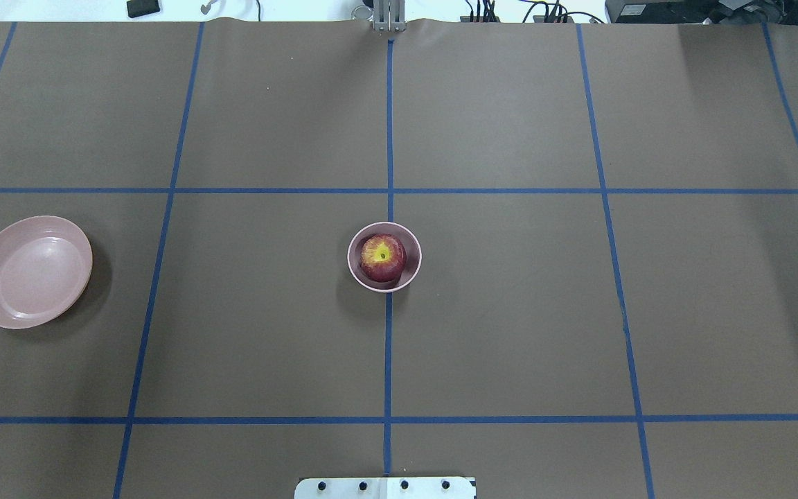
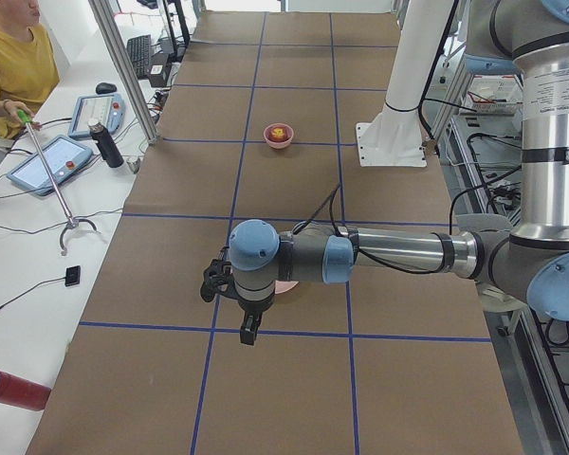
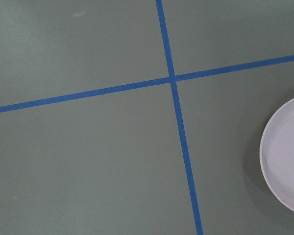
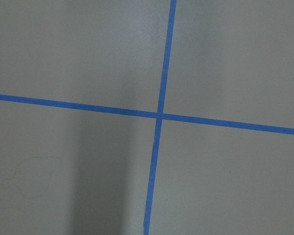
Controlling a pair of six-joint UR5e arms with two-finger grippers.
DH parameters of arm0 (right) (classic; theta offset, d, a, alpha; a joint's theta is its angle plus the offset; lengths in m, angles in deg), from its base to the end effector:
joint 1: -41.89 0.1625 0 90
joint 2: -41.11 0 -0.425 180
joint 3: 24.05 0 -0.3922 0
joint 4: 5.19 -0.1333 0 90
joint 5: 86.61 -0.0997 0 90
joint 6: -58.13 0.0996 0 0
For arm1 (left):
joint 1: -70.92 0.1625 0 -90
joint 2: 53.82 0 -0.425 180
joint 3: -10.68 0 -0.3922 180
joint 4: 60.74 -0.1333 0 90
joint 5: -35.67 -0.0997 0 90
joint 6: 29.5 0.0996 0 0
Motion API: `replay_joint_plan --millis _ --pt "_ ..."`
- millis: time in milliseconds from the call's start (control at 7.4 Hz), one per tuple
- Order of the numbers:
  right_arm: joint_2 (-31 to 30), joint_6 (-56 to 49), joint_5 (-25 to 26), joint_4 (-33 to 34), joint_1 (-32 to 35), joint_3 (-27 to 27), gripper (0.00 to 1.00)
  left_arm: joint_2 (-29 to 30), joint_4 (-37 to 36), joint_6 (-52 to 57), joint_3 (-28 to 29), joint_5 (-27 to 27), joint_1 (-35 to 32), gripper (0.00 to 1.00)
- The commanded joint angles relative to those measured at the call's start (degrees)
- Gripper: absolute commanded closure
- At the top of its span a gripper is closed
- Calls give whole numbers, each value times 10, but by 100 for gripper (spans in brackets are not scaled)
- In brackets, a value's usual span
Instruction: Move apple from plate to bowl
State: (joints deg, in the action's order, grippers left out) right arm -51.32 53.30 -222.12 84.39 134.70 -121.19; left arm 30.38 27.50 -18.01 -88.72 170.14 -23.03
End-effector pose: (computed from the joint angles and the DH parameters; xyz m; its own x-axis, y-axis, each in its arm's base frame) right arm 0.0856 -0.4748 0.6155 0.7047 -0.1130 0.7005 0.0105 0.9888 0.1489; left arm -0.0944 -0.4450 0.6285 0.7129 0.1724 -0.6797 -0.0747 0.9824 0.1709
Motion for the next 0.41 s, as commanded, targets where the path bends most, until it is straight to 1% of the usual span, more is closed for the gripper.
replay_joint_plan --millis 0,270 --pt "0 1 -1 0 0 0 0 0 0 0 0 0 0 2" --pt "0 1 -2 1 0 1 0 0 0 0 0 0 0 2"
